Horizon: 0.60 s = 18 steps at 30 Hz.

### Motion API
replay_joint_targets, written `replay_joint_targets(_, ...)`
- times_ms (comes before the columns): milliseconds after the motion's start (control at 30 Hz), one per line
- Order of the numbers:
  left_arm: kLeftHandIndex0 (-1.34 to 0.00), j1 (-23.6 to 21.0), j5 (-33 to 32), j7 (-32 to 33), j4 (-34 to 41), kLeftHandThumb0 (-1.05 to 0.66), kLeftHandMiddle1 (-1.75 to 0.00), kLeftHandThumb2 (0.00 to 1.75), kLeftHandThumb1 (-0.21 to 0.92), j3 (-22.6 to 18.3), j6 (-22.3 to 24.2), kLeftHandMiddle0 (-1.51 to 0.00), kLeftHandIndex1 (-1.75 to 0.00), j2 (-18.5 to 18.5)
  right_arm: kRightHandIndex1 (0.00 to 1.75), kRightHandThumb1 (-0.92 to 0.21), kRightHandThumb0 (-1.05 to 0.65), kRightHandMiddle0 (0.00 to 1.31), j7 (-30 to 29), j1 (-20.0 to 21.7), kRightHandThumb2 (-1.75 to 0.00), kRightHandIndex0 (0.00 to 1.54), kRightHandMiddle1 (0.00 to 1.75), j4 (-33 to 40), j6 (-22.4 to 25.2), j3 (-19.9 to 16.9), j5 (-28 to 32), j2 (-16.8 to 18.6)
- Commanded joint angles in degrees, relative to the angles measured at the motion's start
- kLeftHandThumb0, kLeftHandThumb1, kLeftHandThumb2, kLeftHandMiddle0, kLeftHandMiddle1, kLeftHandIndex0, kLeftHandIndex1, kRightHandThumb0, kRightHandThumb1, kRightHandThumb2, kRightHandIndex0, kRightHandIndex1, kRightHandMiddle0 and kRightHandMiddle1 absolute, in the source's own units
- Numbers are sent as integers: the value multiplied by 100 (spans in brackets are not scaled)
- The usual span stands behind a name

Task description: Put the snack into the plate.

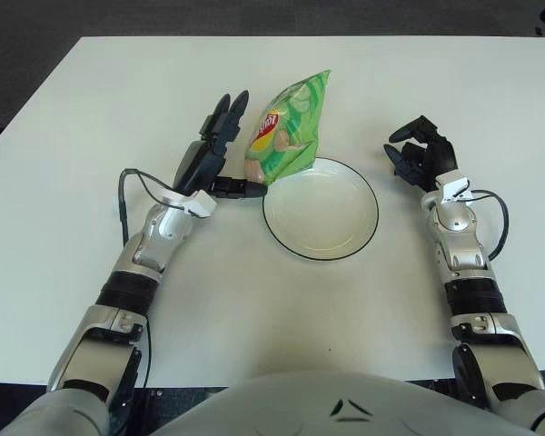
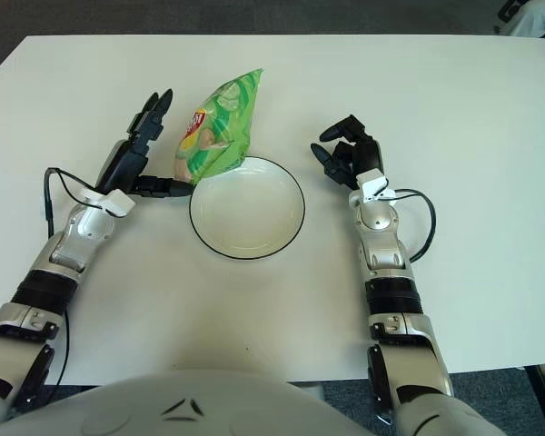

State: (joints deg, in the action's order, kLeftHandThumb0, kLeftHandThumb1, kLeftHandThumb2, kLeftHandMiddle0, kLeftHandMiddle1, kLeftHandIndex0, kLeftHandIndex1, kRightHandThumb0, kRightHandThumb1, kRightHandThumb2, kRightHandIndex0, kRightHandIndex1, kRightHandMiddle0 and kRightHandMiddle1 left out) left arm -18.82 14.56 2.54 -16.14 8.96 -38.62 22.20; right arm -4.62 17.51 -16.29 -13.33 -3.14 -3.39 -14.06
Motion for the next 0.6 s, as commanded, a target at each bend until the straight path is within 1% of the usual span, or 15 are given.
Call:
replay_joint_targets(0,-1,52,-621,-559,-139,-89,0,0,78,63,72,0,-1,-196,172,-92,-37,47,73,-1018,-28,89,148,-697,217,109,20,348)
replay_joint_targets(367,-4,27,-1297,-1232,-10,-85,0,0,77,-37,415,0,-2,-430,171,-92,-37,47,83,-1008,-28,89,148,-737,201,114,3,350)
replay_joint_targets(433,-4,24,-1447,-1371,26,-84,0,0,76,-52,518,0,-2,-456,171,-92,-37,47,78,-1006,-28,89,148,-744,194,118,-3,351)
replay_joint_targets(567,-5,-2,-1920,-1783,104,-81,0,0,77,-82,886,0,-2,-515,171,-92,-37,47,71,-1008,-28,89,148,-761,165,121,-12,351)
